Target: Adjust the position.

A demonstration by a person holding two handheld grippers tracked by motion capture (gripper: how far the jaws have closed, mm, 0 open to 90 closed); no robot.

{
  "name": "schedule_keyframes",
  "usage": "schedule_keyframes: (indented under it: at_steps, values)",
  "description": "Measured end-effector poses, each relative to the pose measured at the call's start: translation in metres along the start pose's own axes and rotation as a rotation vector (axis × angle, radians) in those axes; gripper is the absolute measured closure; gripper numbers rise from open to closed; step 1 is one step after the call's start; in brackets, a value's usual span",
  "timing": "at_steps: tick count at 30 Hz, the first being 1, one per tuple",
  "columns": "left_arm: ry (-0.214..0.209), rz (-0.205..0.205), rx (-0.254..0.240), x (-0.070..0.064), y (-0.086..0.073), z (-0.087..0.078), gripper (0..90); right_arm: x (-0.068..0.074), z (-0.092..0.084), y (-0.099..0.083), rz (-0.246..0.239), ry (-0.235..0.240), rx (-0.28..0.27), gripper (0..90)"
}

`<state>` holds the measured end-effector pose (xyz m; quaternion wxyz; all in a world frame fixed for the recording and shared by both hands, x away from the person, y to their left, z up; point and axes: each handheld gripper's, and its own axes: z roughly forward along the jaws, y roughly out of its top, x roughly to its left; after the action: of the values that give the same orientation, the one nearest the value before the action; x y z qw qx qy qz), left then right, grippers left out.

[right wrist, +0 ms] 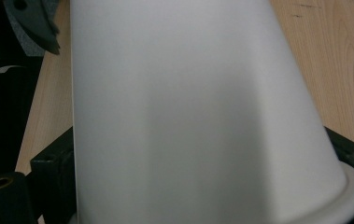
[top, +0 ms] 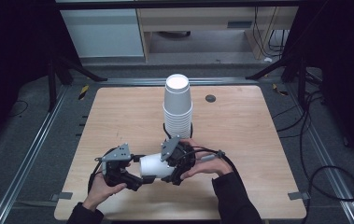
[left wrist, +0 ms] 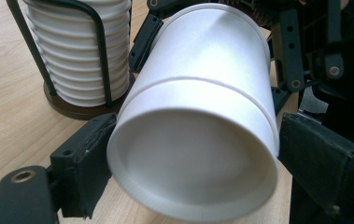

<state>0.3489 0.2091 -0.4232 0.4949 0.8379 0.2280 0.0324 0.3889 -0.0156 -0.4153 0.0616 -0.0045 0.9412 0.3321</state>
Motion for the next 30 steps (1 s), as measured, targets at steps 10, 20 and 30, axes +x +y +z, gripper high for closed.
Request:
schedule_keyframes:
  at_steps: [10,20,30]
  values:
    - [0.006,-0.004,0.0,-0.0001,-0.0003,-0.0003,17.1,0.0013,0.0055,0.0055,-0.013,-0.002,-0.009,7.9]
    - [-0.003,0.005,-0.011,-0.0013,-0.0002,-0.0026,20.3,0.0016,0.0069,0.0042,-0.015,0.0,-0.007,6.9]
    - [-0.015,-0.002,-0.017,-0.0014,-0.0001,-0.0033,21.6,0.0022,0.0071,0.0019,-0.001,0.004,-0.015,5.9]
